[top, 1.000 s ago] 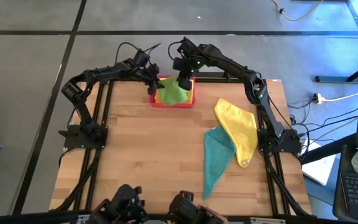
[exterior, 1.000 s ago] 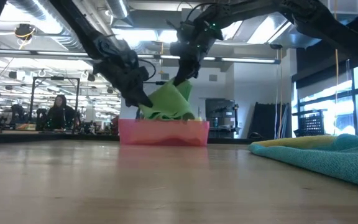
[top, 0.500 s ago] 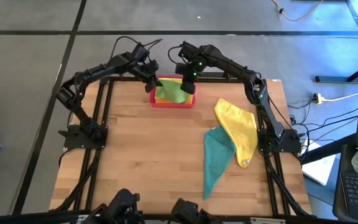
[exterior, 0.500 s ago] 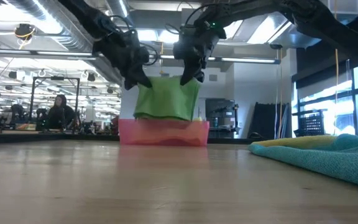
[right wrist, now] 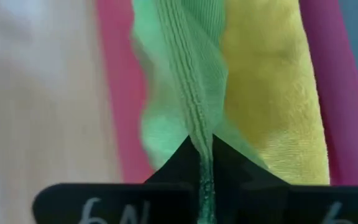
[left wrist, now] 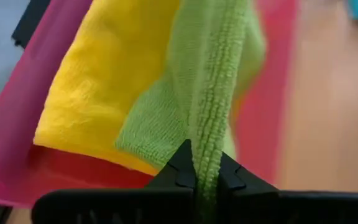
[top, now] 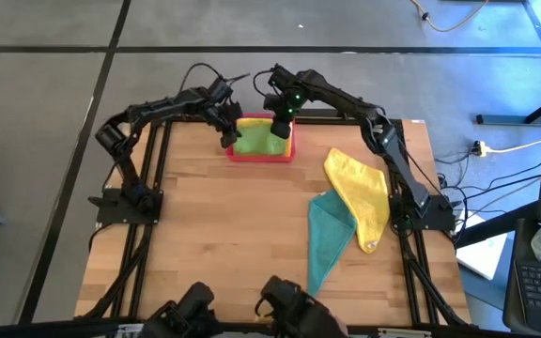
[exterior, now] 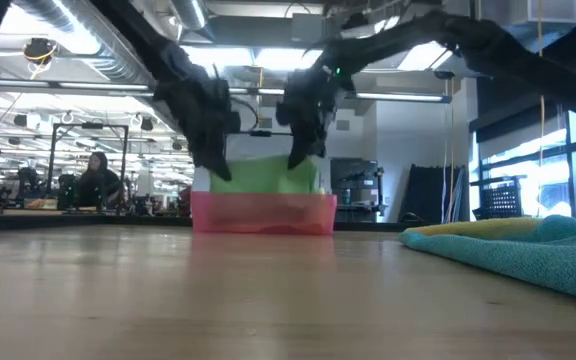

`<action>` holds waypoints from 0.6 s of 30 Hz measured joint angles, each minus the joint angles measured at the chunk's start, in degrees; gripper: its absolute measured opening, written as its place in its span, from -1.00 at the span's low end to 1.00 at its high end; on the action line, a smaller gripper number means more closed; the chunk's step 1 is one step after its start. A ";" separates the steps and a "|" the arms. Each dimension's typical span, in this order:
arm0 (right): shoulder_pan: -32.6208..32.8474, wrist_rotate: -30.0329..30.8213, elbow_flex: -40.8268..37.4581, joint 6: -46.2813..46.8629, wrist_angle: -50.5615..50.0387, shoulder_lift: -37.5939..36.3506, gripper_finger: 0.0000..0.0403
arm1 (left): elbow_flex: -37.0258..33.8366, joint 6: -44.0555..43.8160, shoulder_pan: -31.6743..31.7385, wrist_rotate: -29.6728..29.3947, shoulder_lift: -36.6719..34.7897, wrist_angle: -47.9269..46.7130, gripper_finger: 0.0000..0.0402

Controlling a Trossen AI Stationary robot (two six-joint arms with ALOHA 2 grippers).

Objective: Fold microfiber towels
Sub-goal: Stack the folded green microfiber cloth on top of the yellow microfiber cloth in the bin

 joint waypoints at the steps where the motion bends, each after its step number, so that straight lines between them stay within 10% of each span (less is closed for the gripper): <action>1: -0.20 0.09 0.00 -0.03 -0.13 0.76 -0.87 | -0.29 -0.16 0.02 -1.17 0.93 1.11 -0.97; 8: -0.45 8.69 -0.04 -0.90 0.78 2.92 -0.87 | -0.44 -0.48 0.11 -9.77 3.08 9.35 -0.84; 18: -2.07 9.63 -0.46 -0.09 2.41 2.92 -0.71 | -0.44 0.93 0.15 -6.94 3.77 11.53 -0.72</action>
